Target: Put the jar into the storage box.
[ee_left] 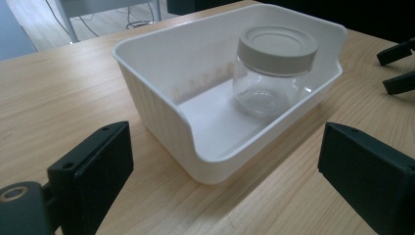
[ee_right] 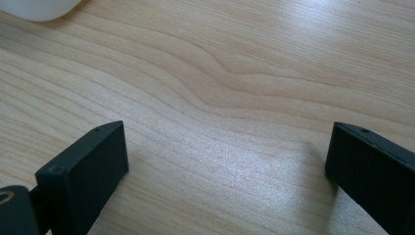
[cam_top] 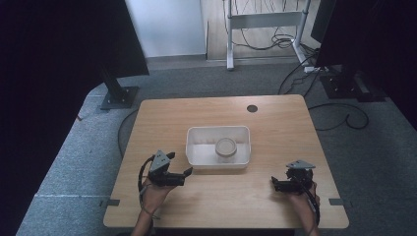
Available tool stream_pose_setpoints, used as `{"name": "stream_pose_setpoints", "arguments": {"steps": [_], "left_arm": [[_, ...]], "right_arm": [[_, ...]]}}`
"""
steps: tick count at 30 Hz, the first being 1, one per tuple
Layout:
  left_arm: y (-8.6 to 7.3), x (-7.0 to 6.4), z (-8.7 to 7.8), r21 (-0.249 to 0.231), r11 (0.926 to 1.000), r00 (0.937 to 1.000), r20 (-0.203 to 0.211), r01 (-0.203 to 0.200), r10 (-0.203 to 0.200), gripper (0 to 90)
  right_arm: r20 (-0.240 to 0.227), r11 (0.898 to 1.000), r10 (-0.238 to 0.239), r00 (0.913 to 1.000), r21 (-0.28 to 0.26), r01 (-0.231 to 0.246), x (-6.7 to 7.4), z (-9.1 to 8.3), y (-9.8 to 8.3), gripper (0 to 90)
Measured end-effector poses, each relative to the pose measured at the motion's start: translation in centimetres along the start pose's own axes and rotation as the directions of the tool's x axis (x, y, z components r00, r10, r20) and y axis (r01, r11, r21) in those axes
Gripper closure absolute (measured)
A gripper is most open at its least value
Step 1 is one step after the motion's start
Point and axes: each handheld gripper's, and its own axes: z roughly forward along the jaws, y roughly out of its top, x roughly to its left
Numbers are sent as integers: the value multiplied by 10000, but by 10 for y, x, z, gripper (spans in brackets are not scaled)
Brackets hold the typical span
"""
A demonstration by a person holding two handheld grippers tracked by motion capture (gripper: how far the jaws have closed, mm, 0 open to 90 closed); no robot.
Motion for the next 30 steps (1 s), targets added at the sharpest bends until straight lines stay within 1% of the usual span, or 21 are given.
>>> {"name": "stream_pose_setpoints", "arguments": {"steps": [6,8,16,19,21,25,30], "left_arm": [[-11,4,-4,40,9999,9998,-153,158,-158,61],[-14,5,-5,119,9998,9996,-239,159,-156,63],[-31,9,-6,570,9974,9983,-406,448,-426,61],[-36,10,-4,847,9943,9971,-430,655,-620,54],[-40,11,-3,1095,9915,9966,-524,698,-644,52],[-48,12,1,1631,9838,9950,-772,747,-628,52],[-53,13,4,1875,9780,9929,-928,910,-746,53]], "right_arm": [[-1,10000,5,10000,1,-5,0,0,0,17],[-3,10000,1,10000,0,-1,0,0,0,16],[-1,10000,4,10000,2,-4,0,0,0,16],[-2,10000,3,10000,0,-3,0,0,0,16],[-2,10000,4,10000,0,-4,0,0,0,16],[-5,10000,3,10000,0,-3,0,0,0,16],[-9,10000,-12,10000,-2,12,0,0,0,17]]}}
